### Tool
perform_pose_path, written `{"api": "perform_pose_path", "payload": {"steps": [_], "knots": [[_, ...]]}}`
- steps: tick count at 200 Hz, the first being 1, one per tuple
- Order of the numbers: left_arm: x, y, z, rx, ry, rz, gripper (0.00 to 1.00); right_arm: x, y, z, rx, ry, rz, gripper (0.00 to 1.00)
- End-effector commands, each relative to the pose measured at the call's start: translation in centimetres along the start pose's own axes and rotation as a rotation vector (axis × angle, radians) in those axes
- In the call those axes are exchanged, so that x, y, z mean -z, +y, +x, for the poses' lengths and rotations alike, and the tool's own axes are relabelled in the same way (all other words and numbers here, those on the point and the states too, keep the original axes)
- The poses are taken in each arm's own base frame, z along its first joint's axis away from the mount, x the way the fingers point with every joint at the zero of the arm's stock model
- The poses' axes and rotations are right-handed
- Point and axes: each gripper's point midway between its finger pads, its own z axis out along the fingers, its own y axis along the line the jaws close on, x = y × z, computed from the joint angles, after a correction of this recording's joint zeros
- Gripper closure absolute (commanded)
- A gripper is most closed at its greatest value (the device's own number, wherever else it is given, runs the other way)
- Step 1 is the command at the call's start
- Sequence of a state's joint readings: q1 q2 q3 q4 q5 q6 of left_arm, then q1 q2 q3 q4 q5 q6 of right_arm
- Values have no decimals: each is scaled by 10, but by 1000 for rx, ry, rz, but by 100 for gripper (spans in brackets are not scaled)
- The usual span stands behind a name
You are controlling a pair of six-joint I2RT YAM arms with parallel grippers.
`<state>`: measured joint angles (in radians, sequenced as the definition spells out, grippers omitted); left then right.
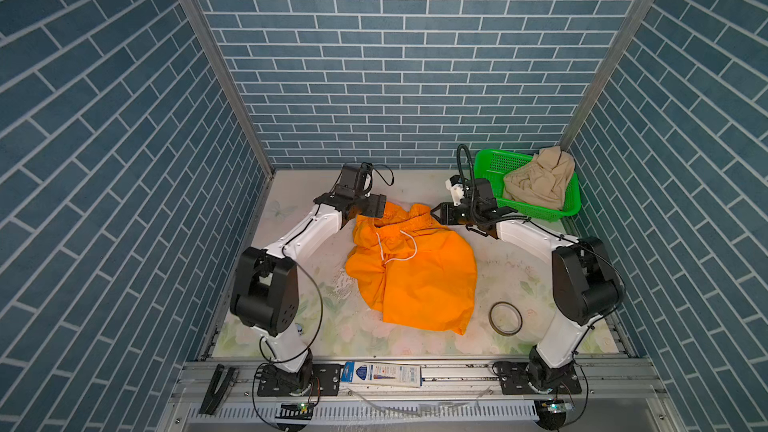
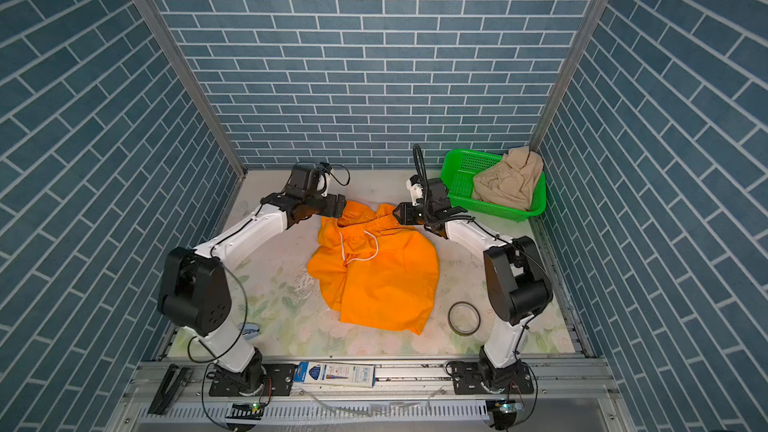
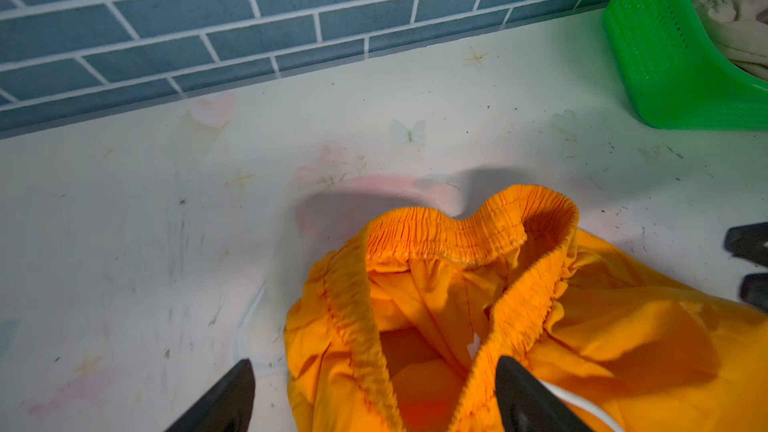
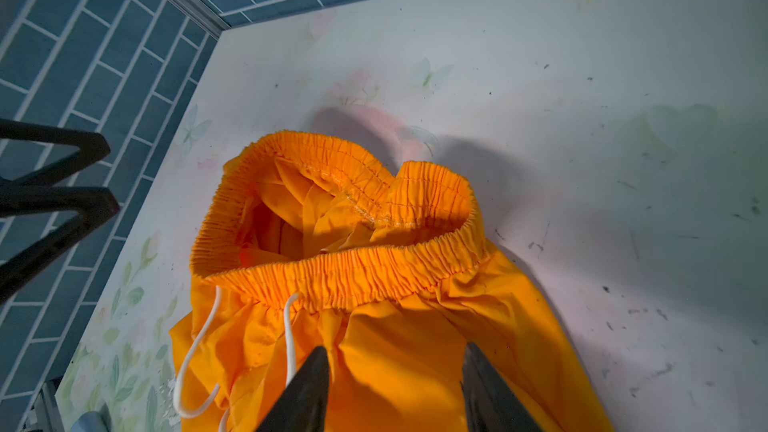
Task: Fold and stack the shorts
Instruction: 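Hold the waistband with both grippers and spread it apart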
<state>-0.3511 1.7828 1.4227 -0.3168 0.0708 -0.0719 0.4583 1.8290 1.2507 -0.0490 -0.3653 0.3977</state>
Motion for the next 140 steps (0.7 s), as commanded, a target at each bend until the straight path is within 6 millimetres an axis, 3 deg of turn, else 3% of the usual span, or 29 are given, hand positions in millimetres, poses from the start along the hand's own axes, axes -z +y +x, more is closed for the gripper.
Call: {"api": "perform_pose_path", "payload": {"steps": [1,44,99,140], "knots": [[-33,1,6,-50,71,28,11,-27,6,14,-75,99,-29,46],[-71,10,28,-74,175,5,24,-60,-12,19,-92,126,51,43],[-85,42,43,-42,211,-59,31,-81,-34,24,-115,141,127,43],[-87,36,34,-76,178,-6,21,-87,-23,9,-114,92,68,42]]}}
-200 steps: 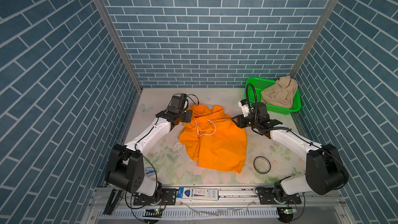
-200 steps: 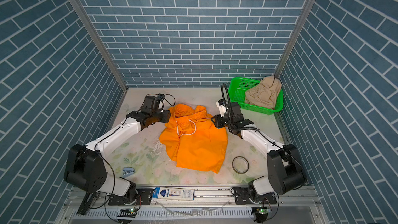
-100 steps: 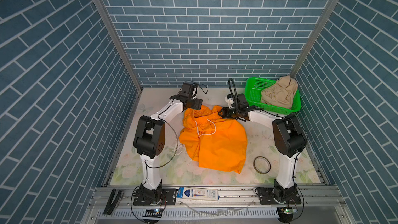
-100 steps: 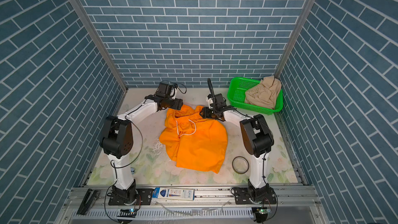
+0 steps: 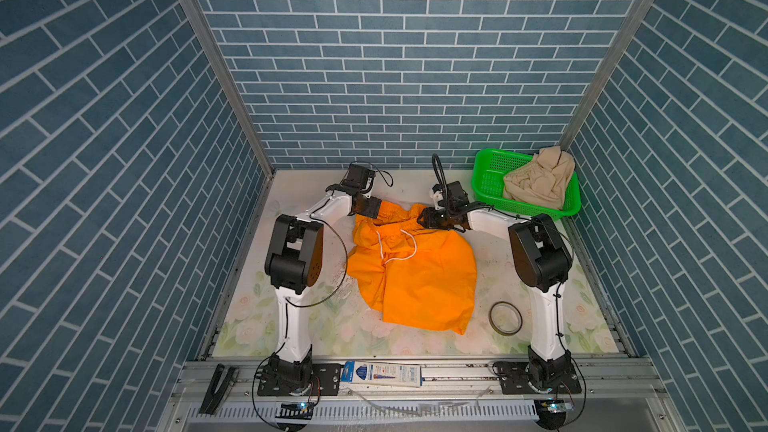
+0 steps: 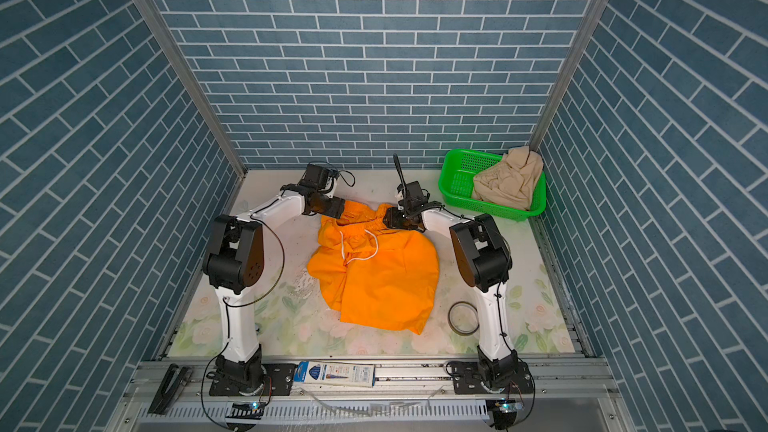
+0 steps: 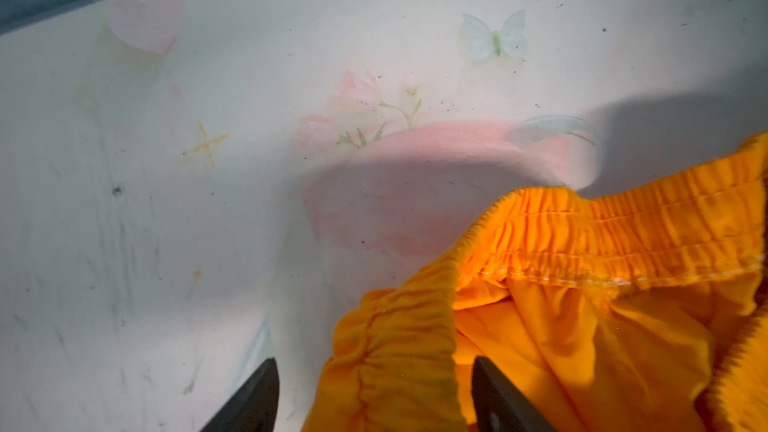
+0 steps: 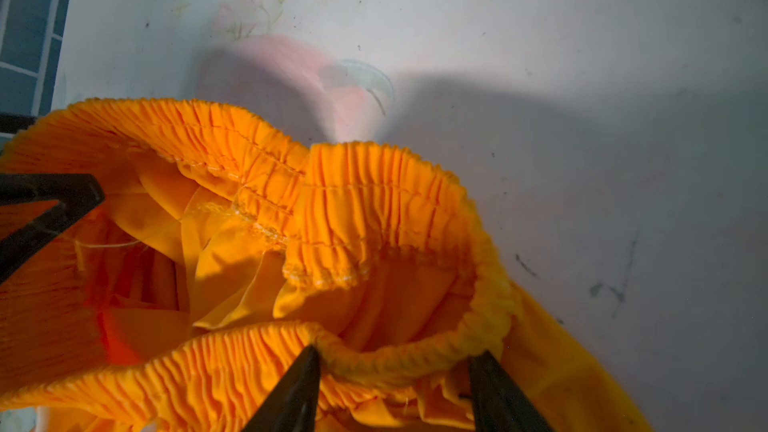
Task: Fold and stack the shorts
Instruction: 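Hold the waistband with both grippers and spread it apart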
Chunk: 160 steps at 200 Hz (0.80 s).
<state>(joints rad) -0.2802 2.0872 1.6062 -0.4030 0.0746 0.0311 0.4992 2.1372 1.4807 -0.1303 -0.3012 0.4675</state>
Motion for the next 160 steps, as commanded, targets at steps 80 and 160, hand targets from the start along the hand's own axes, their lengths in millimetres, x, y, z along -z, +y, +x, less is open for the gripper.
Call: {"api": "perform_pose_path", "payload": {"steps": [80,160], "knots": [[-21,-13,-19,-60,-9,82,25,-24,20,-10,-15,-9,-108,70],[44,17,-43,6,-29,-39,100,48,49,-56,213,-72,-56,100]]}}
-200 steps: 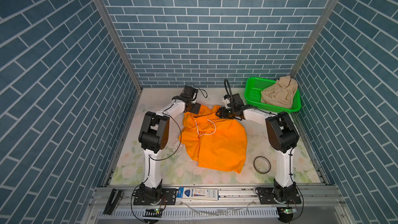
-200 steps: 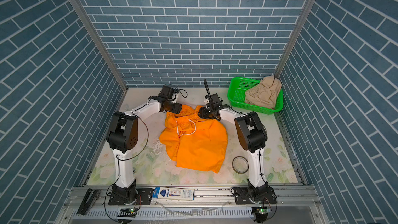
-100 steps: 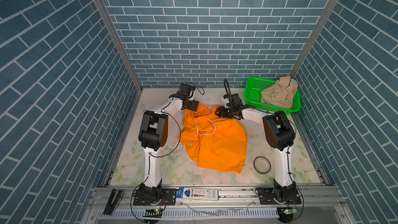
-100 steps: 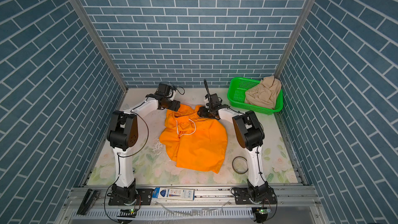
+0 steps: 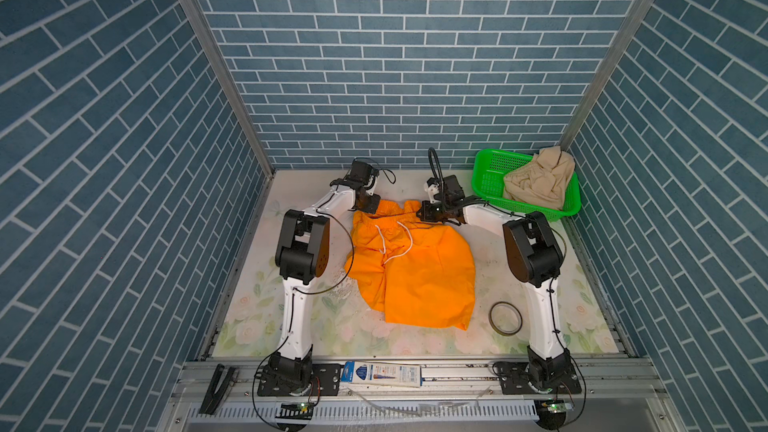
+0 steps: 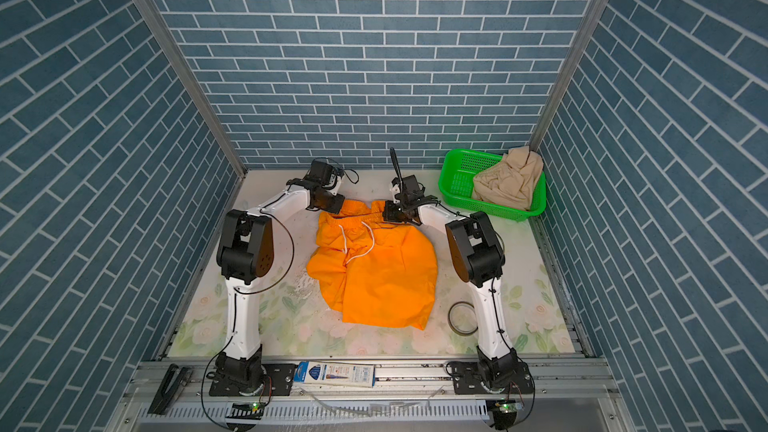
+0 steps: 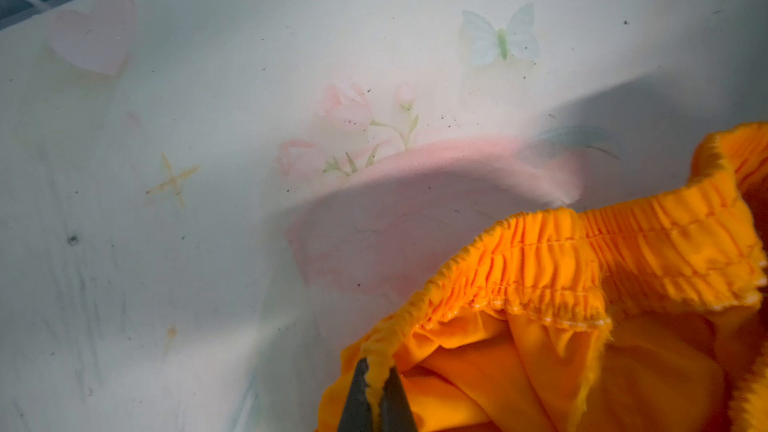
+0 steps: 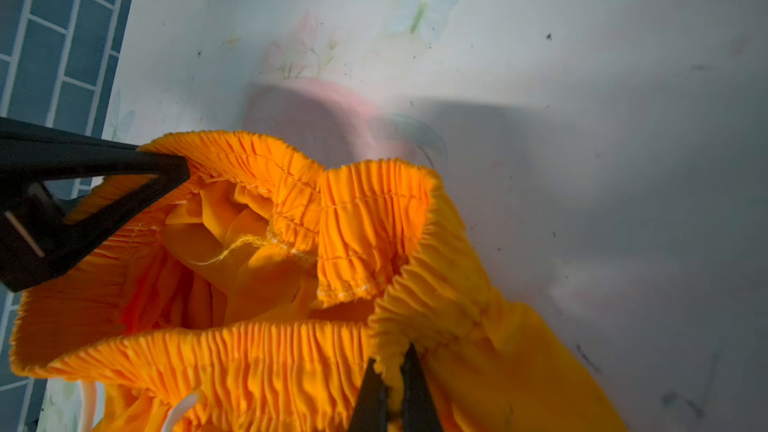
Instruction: Fold and stack the shorts
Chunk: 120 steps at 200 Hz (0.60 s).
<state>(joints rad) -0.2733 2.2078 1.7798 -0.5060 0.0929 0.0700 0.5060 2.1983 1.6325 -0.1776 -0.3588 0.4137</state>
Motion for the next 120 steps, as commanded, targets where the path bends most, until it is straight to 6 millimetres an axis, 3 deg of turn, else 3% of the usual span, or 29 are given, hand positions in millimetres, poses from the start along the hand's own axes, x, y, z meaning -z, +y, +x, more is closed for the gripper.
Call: {"api": "perform_pose_path", "payload": {"steps": [1,33,71,95,120], "knots": [[68,15,-31,39,-80,-57,100,52,26,-32,147,-52,18,100],[152,6,-53,33,-191,-30,100,110,50,-52,240,-112,11,100],[244,3,-54,27,-259,-47,97,188,81,-68,323,-200,-8,100],[286,3,-48,15,-246,-63,95,238,91,-75,335,-262,-33,100],[311,2,-40,2,-237,-71,90,280,102,-72,402,-301,-29,100]]}}
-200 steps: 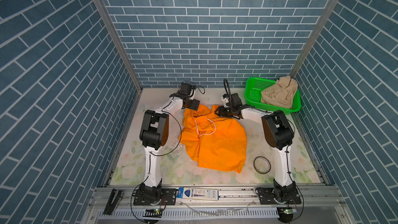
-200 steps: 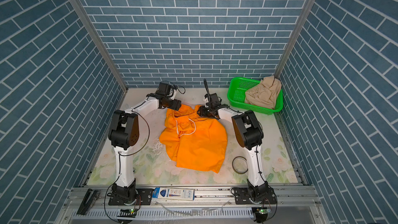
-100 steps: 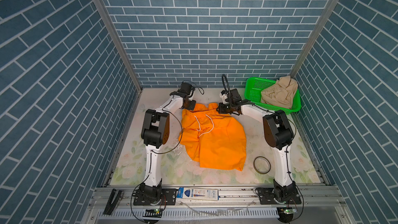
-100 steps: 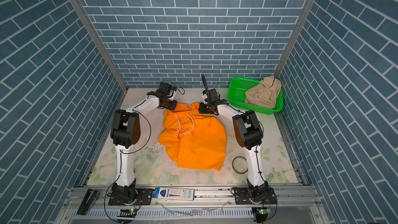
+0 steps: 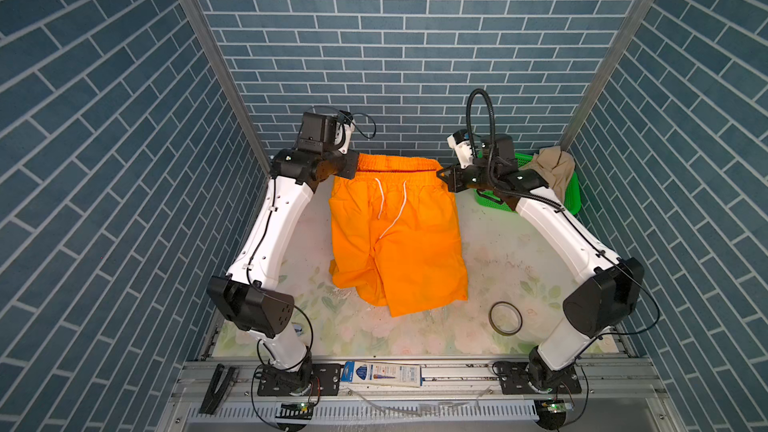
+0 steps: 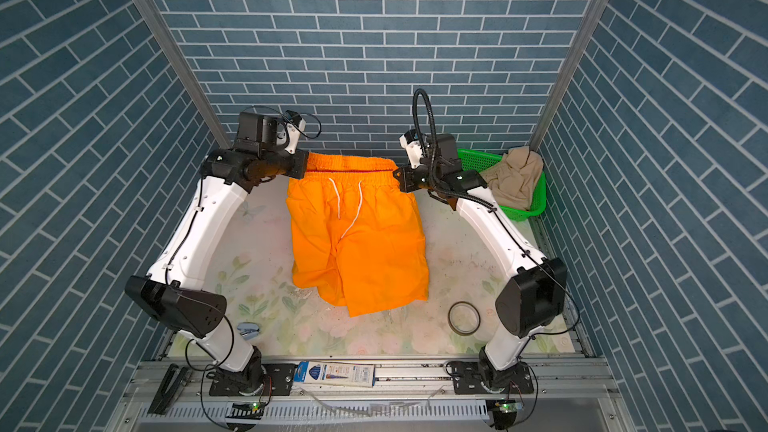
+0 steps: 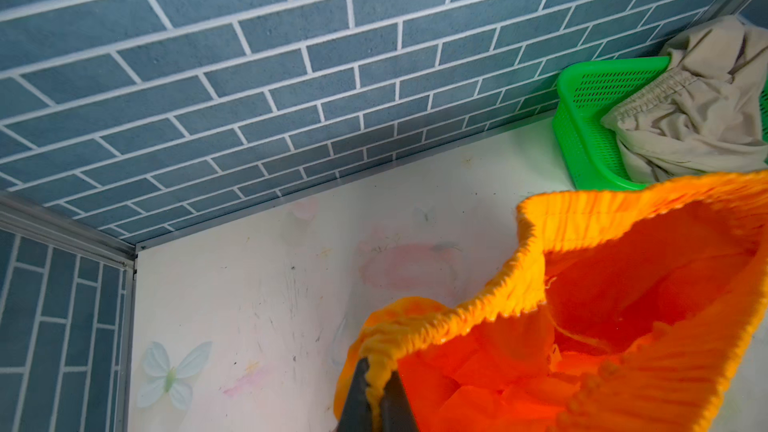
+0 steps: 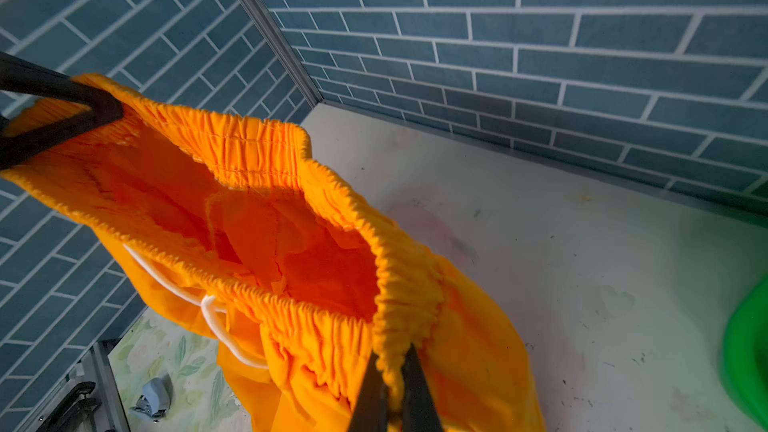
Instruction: Fold and stack the shorts
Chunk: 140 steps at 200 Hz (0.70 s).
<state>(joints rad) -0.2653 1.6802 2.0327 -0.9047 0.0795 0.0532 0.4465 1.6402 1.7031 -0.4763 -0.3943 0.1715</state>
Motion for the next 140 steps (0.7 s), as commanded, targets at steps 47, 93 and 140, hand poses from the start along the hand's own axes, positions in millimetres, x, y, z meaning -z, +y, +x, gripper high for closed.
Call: {"api": "perform_pose_path", "payload": {"steps": [47,93,140], "knots": [[10,4,71,-12,242,-20,84,49,-1,21,136,74,56,100],[-16,-2,124,38,326,2,85,21,-15,83,98,294,14,100],[-55,-27,159,118,316,115,84,-25,-5,146,-24,417,-132,100]]}}
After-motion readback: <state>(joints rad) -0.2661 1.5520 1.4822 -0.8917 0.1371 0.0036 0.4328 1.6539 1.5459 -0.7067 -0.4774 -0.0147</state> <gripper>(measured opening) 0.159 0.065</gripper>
